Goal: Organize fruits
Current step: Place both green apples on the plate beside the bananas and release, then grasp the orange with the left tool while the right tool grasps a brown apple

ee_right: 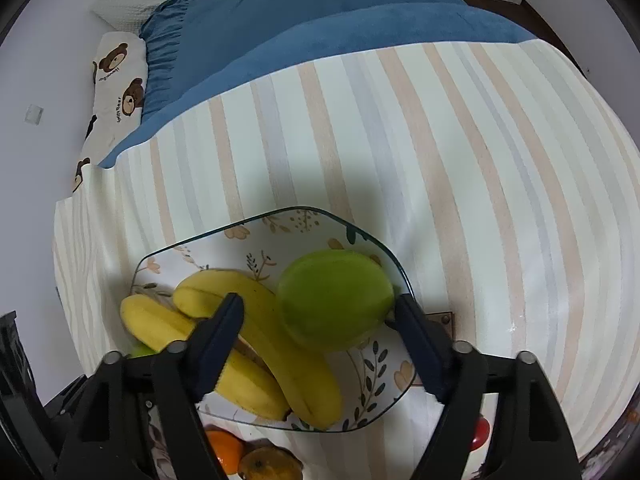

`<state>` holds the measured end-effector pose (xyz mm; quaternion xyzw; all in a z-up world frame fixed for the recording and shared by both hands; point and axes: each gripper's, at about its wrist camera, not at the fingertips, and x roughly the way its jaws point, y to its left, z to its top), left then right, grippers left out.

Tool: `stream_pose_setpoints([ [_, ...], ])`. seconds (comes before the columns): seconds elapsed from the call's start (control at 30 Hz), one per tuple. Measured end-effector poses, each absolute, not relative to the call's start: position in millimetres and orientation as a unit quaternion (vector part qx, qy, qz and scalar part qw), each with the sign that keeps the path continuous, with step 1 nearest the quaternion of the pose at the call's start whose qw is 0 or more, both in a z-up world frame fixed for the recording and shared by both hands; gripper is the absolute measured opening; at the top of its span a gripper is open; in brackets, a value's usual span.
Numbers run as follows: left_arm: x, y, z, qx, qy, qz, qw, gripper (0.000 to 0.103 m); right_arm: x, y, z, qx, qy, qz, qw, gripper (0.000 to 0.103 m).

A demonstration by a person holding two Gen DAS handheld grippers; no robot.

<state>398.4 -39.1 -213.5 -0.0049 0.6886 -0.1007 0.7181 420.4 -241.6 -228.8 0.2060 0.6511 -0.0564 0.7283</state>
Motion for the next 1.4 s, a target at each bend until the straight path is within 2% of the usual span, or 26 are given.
stream_pose_setpoints([
  [0.03,399,-40,-210,-0.002,0.683,-0.099,0.724,0.084,420,-242,-227,0.203,0.651,-0.056,0.729,0.082],
  [0.1,399,-40,-201,0.0,0.674,-0.097,0.733,0.093,418,-242,-220,0.198,0.649,-0.055,0.732,0.082],
  [0.3,392,-36,-179,0.013,0.649,-0.088,0.756,0.1,399,-243,-195,0.171,0.633,-0.053,0.753,0.092],
  [0.37,387,-34,-174,0.013,0.644,-0.085,0.761,0.101,391,-241,-188,0.158,0.627,-0.051,0.761,0.096],
  [0.7,345,-19,-144,0.023,0.597,-0.065,0.799,0.1,335,-218,-153,0.084,0.582,-0.051,0.807,0.098],
  [1.07,290,-15,-87,0.051,0.522,-0.052,0.85,0.1,274,-203,-102,0.073,0.52,-0.049,0.85,0.098],
  [1.4,246,-6,-51,0.04,0.484,-0.055,0.872,0.1,218,-195,-51,0.094,0.475,-0.042,0.874,0.098],
])
